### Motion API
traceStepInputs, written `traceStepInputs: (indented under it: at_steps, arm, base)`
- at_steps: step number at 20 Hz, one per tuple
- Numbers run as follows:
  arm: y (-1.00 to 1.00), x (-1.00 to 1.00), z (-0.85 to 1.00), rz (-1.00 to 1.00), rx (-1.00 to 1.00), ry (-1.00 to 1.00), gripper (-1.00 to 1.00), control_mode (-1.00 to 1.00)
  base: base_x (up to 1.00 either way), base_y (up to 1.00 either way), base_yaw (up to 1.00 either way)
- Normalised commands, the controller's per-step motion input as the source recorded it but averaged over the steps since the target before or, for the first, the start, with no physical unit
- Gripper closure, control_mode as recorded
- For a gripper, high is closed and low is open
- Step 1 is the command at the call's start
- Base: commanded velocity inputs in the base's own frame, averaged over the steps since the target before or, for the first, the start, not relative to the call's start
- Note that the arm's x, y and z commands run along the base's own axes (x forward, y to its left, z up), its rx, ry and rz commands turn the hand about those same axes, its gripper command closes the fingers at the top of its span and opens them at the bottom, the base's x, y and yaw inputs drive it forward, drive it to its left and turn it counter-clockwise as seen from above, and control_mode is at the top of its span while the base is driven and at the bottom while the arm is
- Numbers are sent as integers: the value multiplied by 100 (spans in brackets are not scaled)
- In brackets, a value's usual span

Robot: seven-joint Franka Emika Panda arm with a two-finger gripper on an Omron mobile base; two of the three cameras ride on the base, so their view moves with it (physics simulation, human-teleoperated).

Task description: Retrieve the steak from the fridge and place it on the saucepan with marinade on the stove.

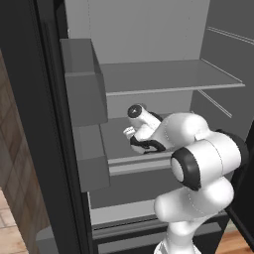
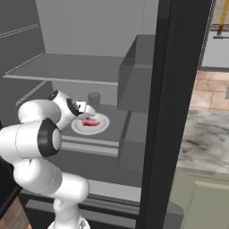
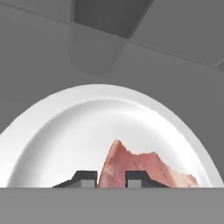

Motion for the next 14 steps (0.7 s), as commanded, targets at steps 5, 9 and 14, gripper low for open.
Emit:
traceStepInputs:
  at_steps: [5, 9, 14]
  arm:
    - [0, -50, 16, 0, -11, 0, 100, -100]
    - [0, -66, 30, 0, -9, 0, 100, -100]
    - [0, -78, 40, 0, -8, 0, 100, -100]
  base:
    - [0, 0, 0]
    - [0, 0, 0]
    - [0, 0, 0]
